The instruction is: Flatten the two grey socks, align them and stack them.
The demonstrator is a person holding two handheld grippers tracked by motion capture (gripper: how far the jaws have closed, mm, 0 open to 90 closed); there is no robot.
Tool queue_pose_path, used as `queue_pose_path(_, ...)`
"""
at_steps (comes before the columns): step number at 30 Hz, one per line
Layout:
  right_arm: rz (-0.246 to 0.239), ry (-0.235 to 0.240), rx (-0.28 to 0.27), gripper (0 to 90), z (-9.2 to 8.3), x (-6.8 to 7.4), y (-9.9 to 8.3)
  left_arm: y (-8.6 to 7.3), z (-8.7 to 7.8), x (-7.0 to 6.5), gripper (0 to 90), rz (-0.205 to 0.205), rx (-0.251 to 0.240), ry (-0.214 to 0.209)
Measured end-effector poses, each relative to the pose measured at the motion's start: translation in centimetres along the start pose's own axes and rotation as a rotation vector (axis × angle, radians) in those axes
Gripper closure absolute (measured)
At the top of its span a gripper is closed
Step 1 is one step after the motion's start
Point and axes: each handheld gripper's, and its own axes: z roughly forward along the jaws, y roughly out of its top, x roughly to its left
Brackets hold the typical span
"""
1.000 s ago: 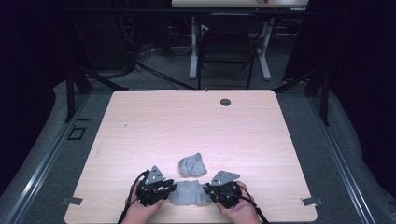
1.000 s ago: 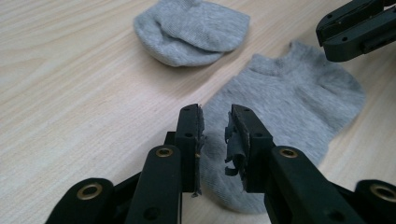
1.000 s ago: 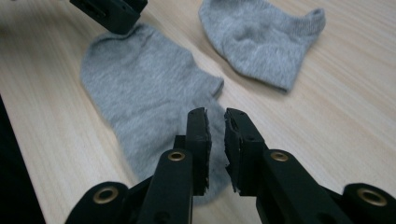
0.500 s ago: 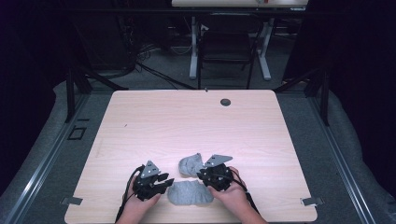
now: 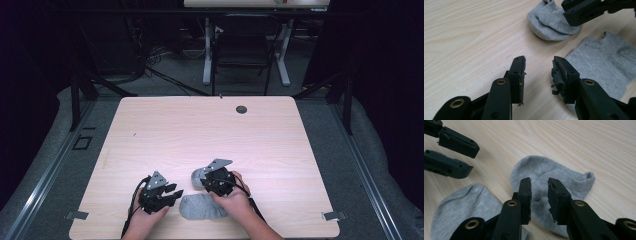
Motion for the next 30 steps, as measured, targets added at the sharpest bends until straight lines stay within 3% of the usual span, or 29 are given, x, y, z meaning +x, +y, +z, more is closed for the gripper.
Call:
queue_pose_path(9,-0.017,-0.039,0.042,73.8,1.3,0.3,0.2,0.0,-0.2,0.2,62.1,-0.004,-0.005,0.003)
queue_pose_path(17,-0.01,-0.037,0.059,74.6,1.8,0.1,-0.2,0.0,-0.1,0.3,62.1,-0.009,-0.005,0.006)
queue_pose_path(24,0.051,0.001,0.035,69.1,1.8,0.0,-0.1,-0.1,0.0,0.3,62.0,-0.004,-0.001,0.008)
queue_pose_path(30,0.009,-0.034,0.07,73.4,2.2,0.3,-0.2,-0.1,0.0,0.2,62.0,-0.007,-0.005,0.019)
